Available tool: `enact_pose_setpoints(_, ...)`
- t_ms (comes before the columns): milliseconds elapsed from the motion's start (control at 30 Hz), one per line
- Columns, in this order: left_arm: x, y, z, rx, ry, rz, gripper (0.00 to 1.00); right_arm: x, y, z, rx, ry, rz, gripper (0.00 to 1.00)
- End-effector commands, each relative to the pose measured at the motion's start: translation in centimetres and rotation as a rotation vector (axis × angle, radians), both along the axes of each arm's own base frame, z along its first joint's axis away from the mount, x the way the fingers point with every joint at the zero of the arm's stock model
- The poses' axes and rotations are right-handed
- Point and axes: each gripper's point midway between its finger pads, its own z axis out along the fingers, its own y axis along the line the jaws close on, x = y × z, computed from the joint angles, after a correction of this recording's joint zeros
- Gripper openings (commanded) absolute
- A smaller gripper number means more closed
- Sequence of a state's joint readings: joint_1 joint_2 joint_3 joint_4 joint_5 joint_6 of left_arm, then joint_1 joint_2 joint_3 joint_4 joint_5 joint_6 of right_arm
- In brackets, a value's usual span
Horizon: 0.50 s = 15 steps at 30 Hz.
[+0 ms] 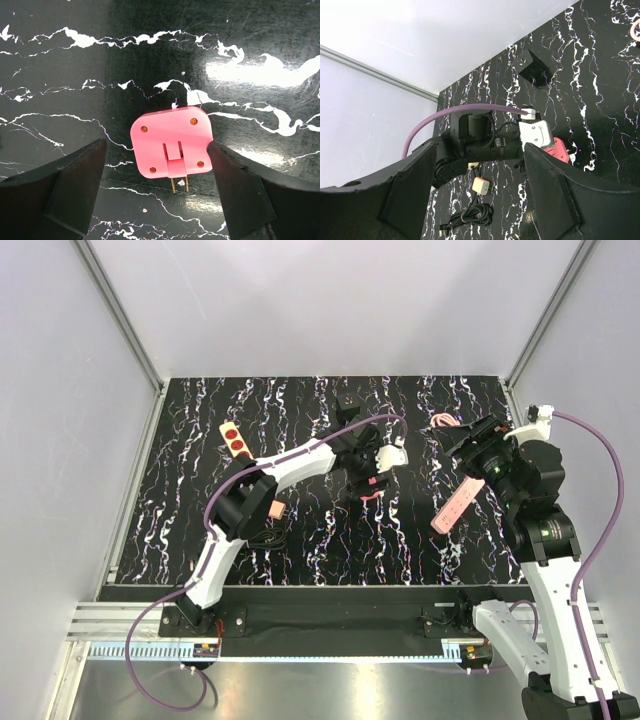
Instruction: Insert the plug
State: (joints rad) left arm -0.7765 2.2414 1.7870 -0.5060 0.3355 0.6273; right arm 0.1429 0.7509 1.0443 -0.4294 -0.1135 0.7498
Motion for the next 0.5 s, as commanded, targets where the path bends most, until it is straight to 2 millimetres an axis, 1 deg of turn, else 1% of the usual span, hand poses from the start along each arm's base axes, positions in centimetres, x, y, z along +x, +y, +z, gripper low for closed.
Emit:
enact_pose_setpoints(0, -0.7, 0.1, -0.4, -0.001, 0.036, -0.018, 0.91, 0.3, -0.5, 1.4, 0.002, -0.057, -0.029, 0.78)
enact_pose_setpoints(100, -0.6, 0.2, -0.3, 0.004, 0.028, -0.010, 0.92, 0.4, -0.5, 1.3, 0.004, -0.055, -0.029, 0.78)
enact_pose_setpoints(233, -1.2, 0.4, -0.5, 0.006, 0.050, -0.017, 0.95, 0.6, -0.5, 1.1, 0.001, -0.049, -0.030, 0.78)
enact_pose_setpoints(333, -1.1, 0.8, -1.8, 0.033, 0.058, -0.007, 0.96, 0.4, -0.5, 0.9, -0.001, -0.048, -0.030, 0.78)
enact_pose_setpoints(367, -1.2, 1.0, -2.9, 0.054, 0.072, -0.004, 0.96, 0.4, -0.5, 1.0, -0.002, -0.051, -0.030, 0.79)
enact_pose_setpoints(433, -0.7, 1.1, -3.4, 0.081, 0.065, 0.015, 0.97, 0.4, -0.6, 0.8, -0.004, -0.050, -0.034, 0.79)
enact_pose_setpoints(467, -0.6, 1.0, -3.3, 0.080, 0.067, 0.015, 0.97, 0.4, -0.7, 0.7, -0.008, -0.050, -0.035, 0.79)
